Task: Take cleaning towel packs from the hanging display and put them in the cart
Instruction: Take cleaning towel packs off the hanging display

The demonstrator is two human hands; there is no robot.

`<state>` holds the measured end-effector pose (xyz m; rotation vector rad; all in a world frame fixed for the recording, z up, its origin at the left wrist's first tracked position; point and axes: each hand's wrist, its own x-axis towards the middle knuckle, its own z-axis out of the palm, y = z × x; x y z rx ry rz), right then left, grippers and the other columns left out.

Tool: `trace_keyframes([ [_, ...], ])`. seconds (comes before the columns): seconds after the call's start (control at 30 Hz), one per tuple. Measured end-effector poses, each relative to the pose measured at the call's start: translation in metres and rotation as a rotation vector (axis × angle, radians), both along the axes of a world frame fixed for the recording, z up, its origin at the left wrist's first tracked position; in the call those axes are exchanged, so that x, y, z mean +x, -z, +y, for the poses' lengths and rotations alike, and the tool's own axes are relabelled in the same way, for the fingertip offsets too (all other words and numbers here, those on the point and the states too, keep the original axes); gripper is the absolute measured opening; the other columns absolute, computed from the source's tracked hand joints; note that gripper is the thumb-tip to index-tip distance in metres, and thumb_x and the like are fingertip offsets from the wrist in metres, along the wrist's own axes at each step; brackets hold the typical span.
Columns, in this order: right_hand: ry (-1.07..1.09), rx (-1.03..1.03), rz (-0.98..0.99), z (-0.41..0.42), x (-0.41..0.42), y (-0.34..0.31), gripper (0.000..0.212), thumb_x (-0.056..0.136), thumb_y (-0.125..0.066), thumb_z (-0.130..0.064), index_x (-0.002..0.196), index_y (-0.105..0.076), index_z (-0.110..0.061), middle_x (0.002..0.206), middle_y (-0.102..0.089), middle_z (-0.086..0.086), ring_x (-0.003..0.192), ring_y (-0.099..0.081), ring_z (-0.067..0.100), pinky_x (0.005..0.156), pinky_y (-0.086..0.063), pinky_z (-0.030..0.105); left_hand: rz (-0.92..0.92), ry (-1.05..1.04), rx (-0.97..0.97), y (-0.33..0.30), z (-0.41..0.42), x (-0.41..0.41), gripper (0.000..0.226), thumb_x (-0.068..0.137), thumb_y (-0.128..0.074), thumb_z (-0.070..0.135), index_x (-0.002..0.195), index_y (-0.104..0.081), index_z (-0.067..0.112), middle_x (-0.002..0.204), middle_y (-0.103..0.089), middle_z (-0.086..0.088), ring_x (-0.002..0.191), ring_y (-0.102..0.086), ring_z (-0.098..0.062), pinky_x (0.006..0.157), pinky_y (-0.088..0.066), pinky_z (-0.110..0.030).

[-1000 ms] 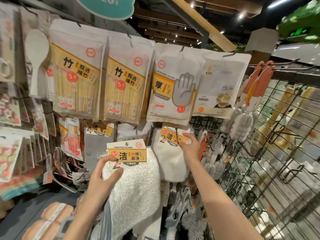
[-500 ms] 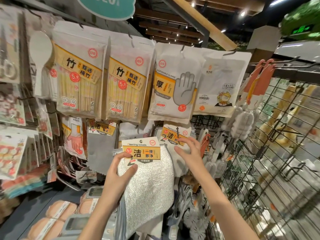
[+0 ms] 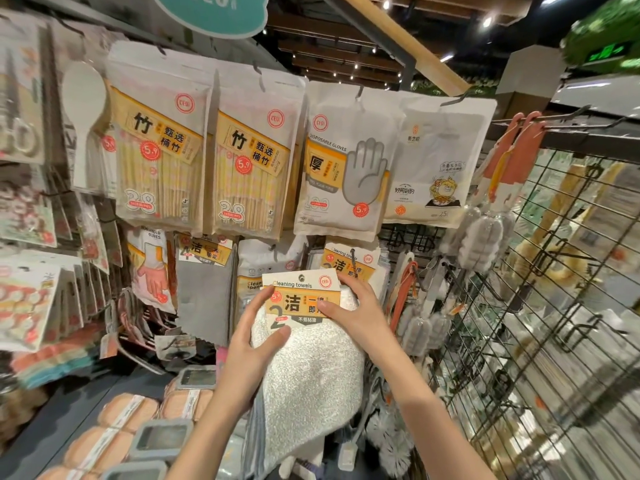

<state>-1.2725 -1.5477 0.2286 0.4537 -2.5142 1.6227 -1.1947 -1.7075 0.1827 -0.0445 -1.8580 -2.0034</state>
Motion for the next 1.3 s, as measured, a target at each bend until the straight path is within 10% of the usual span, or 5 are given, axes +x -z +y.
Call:
trace_keyframes([
  [0.33,0.003,-0.176,-0.044,0.014,0.008,0.000,0.038,0.075,-0.075,-0.003,0.103,-0.049,-0.002,0.090,-0.058,-0.016,0.066,-0.057,-0.017,0.057,-0.044,0.002,0.004,0.005,0.064,0.004,0.003,-0.001,0.069,0.078,-0.074,0.011,0.123,-0.045,0.055,0.133,-0.052,0.018,0.121,-0.052,-0.008,0.100,-0.044,-0.037],
  [0.53,0.066,-0.204,0.067,0.014,0.011,-0.001,0.044,0.077,-0.074,-0.005,0.113,-0.058,-0.024,0.112,-0.054,-0.025,0.112,-0.046,0.000,0.098,-0.034,0.016,-0.011,-0.021,0.039,0.001,0.006,0.000,0.061,0.069,-0.073,0.028,0.117,-0.048,0.058,0.130,-0.054,0.016,0.120,-0.051,-0.008,0.100,-0.042,-0.037],
  [0.87,-0.003,-0.239,0.062,0.016,0.018,-0.003,0.049,0.075,-0.073,0.001,0.112,-0.057,-0.027,0.110,-0.059,-0.019,0.104,-0.051,-0.014,0.096,-0.040,0.014,-0.023,-0.030,0.077,0.005,0.008,-0.004,0.054,0.070,-0.072,0.021,0.116,-0.051,0.043,0.124,-0.059,0.007,0.114,-0.057,-0.019,0.095,-0.047,-0.043],
  [1.0,0.013,-0.260,-0.058,0.016,0.016,-0.001,0.037,0.073,-0.077,-0.004,0.098,-0.055,-0.020,0.110,-0.060,-0.014,0.108,-0.057,0.009,0.098,-0.048,0.041,-0.053,-0.022,0.084,0.007,0.008,-0.005,0.049,0.079,-0.072,0.005,0.110,-0.052,0.036,0.119,-0.061,0.004,0.108,-0.059,-0.018,0.080,-0.050,-0.028],
  [1.3,0.071,-0.216,-0.074,0.024,0.009,0.004,0.032,0.077,-0.072,0.001,0.089,-0.044,-0.009,0.096,-0.060,-0.005,0.080,-0.061,0.004,0.060,-0.050,0.012,-0.107,0.030,0.040,0.003,0.010,-0.001,0.041,0.083,-0.070,0.014,0.113,-0.052,0.036,0.119,-0.061,0.011,0.106,-0.058,-0.010,0.070,-0.043,-0.014],
])
